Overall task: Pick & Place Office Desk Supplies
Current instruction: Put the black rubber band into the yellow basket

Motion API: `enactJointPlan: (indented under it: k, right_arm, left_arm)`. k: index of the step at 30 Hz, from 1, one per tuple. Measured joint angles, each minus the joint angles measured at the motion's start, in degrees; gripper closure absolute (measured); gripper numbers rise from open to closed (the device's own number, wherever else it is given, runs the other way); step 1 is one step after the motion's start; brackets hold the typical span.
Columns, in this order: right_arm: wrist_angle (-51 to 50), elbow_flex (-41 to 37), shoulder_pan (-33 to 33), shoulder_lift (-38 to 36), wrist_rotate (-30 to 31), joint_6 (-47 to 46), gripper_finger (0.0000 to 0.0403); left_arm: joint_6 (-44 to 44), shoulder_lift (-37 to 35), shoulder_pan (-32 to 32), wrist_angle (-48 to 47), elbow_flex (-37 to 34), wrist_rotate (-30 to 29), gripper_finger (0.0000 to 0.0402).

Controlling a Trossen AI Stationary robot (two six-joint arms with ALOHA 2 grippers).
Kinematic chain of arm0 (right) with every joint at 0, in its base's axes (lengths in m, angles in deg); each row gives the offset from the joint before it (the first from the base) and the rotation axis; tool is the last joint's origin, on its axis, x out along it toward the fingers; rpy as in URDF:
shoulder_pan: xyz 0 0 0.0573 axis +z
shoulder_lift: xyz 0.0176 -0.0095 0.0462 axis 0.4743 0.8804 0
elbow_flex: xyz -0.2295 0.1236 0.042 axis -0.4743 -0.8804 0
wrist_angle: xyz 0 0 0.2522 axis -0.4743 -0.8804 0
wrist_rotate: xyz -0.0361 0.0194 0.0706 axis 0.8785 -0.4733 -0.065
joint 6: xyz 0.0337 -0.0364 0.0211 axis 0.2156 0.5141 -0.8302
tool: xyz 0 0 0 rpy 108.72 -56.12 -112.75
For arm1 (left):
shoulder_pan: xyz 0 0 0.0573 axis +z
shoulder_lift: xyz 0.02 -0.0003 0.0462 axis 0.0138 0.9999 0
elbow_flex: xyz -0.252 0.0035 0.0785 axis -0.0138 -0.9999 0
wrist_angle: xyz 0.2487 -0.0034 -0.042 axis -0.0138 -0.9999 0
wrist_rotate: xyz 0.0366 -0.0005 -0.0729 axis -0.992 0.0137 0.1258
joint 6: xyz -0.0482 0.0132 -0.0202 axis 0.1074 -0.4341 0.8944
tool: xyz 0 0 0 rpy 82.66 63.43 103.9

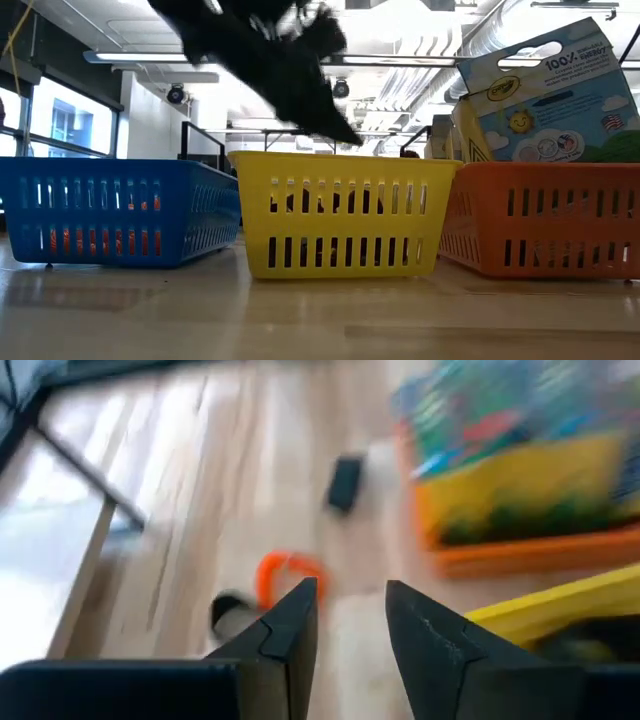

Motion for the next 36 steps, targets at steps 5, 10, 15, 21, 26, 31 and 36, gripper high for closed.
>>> enactJointPlan:
  k: [5,10,15,21,26,31,36]
  right_arm:
    - [-0.4,0.0,0.0,0.0,-0.1,-0.4,0.0149]
    - [-1.1,0.0,0.0,0.0,-0.1,-0.2,0.0149]
    - [-2.2,0.0,-0.1,0.0,0.0,0.0,0.0149]
    - [-2.6,0.0,-1.3,0.0,-0.9,0.0,0.0149]
    - [-2.8,0.0,-2.4,0.0,-3.4,-0.9,0.0149]
    - [-3.0,0.0,-3.1,0.0,-4.5,-2.0,0.0149]
    - [-3.0,0.0,-3.1,0.0,-4.5,-2.1,0.0149]
  left_arm:
    - [0.3,6.1,4.3,5.4,-0.1,1.5,0.0287]
    - [-0.2,10.4,6.3,11.1,-0.1,2.0,0.0287]
    - [-2.7,13.0,6.4,12.7,-0.1,2.2,0.0287]
    - [-2.9,13.7,6.4,12.8,-0.1,1.7,0.0287]
    - [-4.8,13.7,6.4,12.4,-0.1,1.6,0.0287]
    - [-4.9,13.7,6.2,11.7,-0.1,1.6,0.0287]
    - [-7.1,13.7,5.8,10.6,-0.1,1.7,0.0287]
